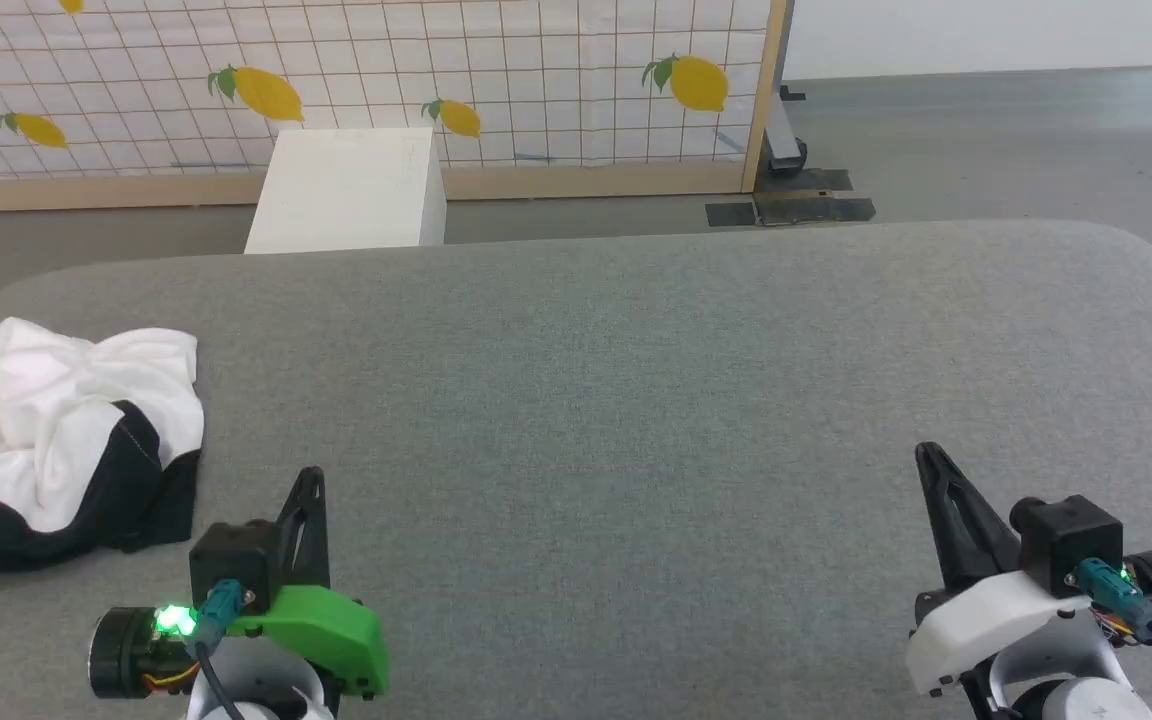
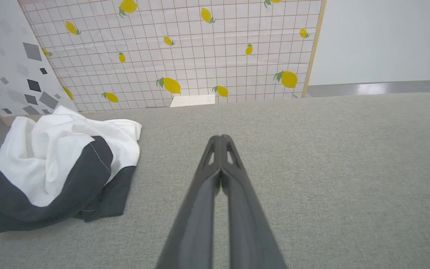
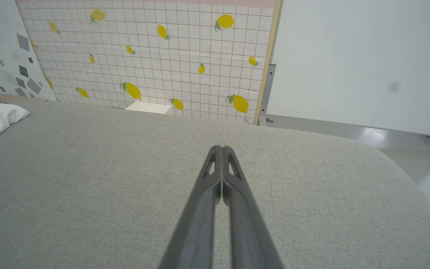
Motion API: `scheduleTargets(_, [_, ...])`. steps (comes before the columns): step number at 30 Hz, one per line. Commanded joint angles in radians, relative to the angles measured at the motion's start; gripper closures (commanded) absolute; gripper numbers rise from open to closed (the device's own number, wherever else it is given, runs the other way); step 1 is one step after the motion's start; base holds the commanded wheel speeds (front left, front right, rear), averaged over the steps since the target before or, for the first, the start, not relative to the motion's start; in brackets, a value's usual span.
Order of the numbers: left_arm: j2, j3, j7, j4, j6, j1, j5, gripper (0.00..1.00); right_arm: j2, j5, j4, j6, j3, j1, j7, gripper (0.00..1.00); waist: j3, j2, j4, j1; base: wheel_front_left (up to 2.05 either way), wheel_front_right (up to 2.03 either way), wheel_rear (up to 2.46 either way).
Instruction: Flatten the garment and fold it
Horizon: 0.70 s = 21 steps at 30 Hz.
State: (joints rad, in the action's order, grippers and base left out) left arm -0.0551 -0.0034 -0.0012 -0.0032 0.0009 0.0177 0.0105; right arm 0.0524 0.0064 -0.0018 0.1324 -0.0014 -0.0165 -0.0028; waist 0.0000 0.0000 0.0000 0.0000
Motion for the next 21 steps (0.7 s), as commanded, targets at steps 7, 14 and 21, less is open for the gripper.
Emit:
scheduleTargets(7, [0.005, 0.003, 0.001, 0.003, -0.001, -0.018, -0.01, 1.0, -0.002, -0.006, 0.002, -0.002, 0.001, 0.017, 0.003, 1.0, 0.0, 0.0, 0.0, 0.0, 0.0, 0.0, 0.0])
scheduleTargets(14, [0.005, 0.003, 0.001, 0.003, -0.001, -0.018, -0.01, 1.0, -0.002, -0.006, 0.002, -0.002, 0.001, 0.017, 0.003, 1.0, 0.0, 0.0, 0.0, 0.0, 0.0, 0.0, 0.0])
scheduleTargets(21, [0.005, 0.003, 0.001, 0.003, -0.001, -0.018, -0.01, 1.0, -0.002, -0.006, 0.002, -0.002, 0.001, 0.017, 0.003, 1.0, 0.0, 0.0, 0.0, 0.0, 0.0, 0.0, 0.0])
